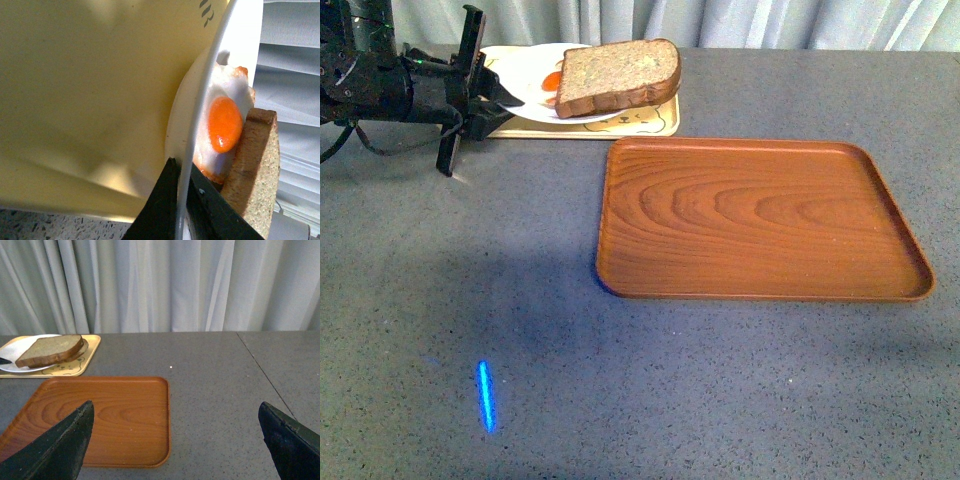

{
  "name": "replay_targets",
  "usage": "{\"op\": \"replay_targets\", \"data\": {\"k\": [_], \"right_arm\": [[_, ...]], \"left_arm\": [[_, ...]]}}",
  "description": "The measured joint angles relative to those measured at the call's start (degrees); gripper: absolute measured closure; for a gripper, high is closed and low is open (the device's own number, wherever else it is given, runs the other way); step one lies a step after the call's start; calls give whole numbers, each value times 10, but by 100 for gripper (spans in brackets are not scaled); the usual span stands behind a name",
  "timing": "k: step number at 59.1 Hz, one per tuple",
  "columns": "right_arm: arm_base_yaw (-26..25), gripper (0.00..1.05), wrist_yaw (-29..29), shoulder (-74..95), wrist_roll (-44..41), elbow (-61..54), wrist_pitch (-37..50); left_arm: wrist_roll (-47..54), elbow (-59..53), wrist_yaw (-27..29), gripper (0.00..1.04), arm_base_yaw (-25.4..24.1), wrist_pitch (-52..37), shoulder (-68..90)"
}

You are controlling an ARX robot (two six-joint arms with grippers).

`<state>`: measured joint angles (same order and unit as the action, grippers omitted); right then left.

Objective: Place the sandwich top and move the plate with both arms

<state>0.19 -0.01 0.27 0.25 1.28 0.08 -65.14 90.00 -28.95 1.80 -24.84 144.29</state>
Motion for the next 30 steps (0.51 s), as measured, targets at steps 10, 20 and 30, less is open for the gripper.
{"op": "replay_targets", "data": {"k": [10, 20, 30], "right_arm": [[0, 9, 0, 0, 0, 0, 0], [0, 9, 0, 0, 0, 0, 0], [0, 9, 0, 0, 0, 0, 0]], "left_arm": [[24, -61, -27, 61, -30, -43, -26], [40, -192, -70, 35, -91, -136, -103], [63, -349, -124, 9, -162, -233, -223]]}}
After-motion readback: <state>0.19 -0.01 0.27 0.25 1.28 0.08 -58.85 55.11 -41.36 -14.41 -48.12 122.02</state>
